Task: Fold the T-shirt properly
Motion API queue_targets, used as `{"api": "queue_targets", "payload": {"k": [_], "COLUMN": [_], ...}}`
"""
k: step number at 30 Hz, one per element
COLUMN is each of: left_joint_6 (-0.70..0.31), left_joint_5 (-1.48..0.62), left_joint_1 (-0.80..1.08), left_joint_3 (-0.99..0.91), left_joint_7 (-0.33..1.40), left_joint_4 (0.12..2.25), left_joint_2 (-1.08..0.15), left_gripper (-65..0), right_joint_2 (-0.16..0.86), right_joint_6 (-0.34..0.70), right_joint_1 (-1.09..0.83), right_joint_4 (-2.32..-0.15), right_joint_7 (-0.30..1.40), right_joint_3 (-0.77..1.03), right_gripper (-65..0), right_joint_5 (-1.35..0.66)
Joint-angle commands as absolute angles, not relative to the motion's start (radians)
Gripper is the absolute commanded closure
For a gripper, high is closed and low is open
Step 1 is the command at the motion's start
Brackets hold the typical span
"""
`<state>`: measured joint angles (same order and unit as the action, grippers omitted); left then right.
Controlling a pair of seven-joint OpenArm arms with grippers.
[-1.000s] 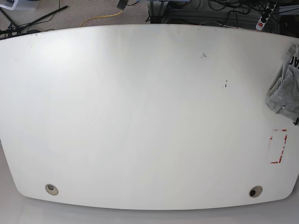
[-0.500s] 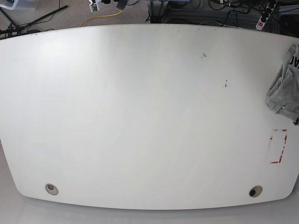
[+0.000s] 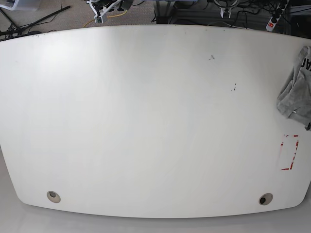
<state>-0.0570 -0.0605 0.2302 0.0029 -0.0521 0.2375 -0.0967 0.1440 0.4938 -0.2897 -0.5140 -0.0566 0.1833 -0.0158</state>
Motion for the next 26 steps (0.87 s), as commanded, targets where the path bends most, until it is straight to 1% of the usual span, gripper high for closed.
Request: {"api": "queue_targets", "payload": {"k": [1,3,8,10,26], "left_joint_6": [-0.001,0.005,0.007,0.007,0.007], "left_joint_5": [-0.059,-0.059,-0.058,-0.058,-0.061], "left_joint_1": [0.197,0.179,0.153,0.153,0.147], "left_joint_3": [0.004,0.004,0.005,0.005,0.054], "left_joint_7": [-0.062,-0.059,-0.054,-0.054,-0.054], "left_joint_4": [0.206,0.199,0.197,0.197,0.165], "left_joint_2": [-0.101,-0.101,-0.101,-0.101,-0.101], "left_gripper": [-35.8,-35.8,-36.1,-36.1,-36.0], "right_joint_2": [0.150,0.151,0.150,0.150,0.148], "right_joint_6": [0.479,0.460,0.384,0.367,0.363], "right_joint_1": [-0.259,-0.239,-0.191,-0.183,-0.163], "right_joint_4": [-0.444,-0.418,-0.374,-0.372,-0.371], "right_joint_7": [-0.074,-0.074,-0.079,-0.079,-0.074], "right_joint_3": [0.183,0.183,0.186,0.186,0.185], "right_gripper": [-26.8,-26.8,-26.8,-26.8,-27.3], "right_joint_5": [-0.022,-0.018,0.125,0.142,0.145]}}
